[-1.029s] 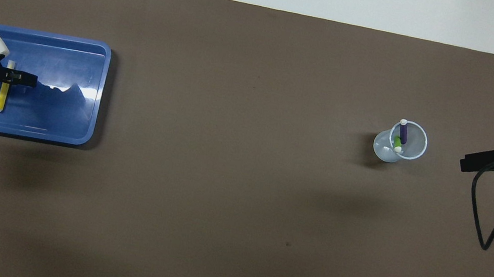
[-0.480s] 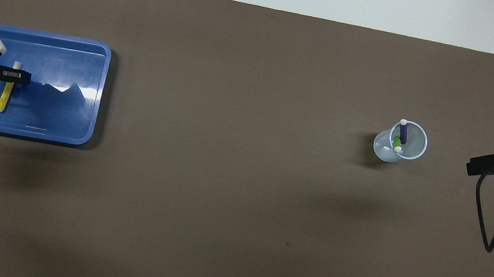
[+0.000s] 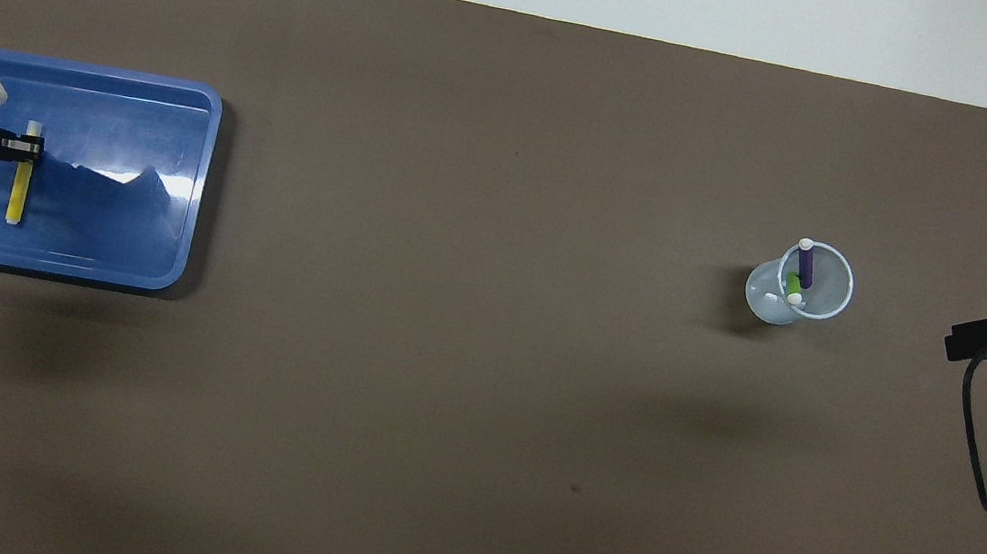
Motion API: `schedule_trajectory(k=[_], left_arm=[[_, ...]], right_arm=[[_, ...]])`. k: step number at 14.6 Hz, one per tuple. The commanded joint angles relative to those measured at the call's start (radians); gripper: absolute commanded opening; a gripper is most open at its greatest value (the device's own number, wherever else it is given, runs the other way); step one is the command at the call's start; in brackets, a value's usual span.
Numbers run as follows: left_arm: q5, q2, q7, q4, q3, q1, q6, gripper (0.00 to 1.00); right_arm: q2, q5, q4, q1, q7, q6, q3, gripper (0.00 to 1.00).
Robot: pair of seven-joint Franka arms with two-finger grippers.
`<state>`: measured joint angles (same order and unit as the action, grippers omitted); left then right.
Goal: Transfer and insert pens with both arms
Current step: 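Grasp and lift the yellow pen out of the tray with the left gripper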
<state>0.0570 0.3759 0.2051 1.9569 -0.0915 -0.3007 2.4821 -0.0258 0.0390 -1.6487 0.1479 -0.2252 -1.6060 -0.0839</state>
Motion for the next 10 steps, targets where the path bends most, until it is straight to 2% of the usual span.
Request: schedule_trajectory(k=[1, 4, 7, 10], left_arm=[[0.014, 0.017, -0.013, -0.030, -0.005, 0.002, -0.041, 0.00], [-0.011, 0.040, -0.015, -0.123, -0.007, 0.008, -0.144, 0.00], [-0.118, 0.078, -0.047, -0.284, -0.005, 0.023, -0.302, 0.00], [-0.216, 0.104, -0.284, -0.395, -0.008, 0.057, -0.414, 0.00]], right_arm=[[0.000, 0.031, 0.010, 0.015, -0.029, 0.011, -0.011, 1.00], [0.001, 0.049, 0.003, 0.012, -0.028, -0.006, -0.013, 1.00], [0.006, 0.038, -0.006, 0.015, -0.051, -0.026, -0.014, 1.00], [0.004, 0.033, -0.003, -0.001, -0.045, -0.015, -0.020, 1.00]])
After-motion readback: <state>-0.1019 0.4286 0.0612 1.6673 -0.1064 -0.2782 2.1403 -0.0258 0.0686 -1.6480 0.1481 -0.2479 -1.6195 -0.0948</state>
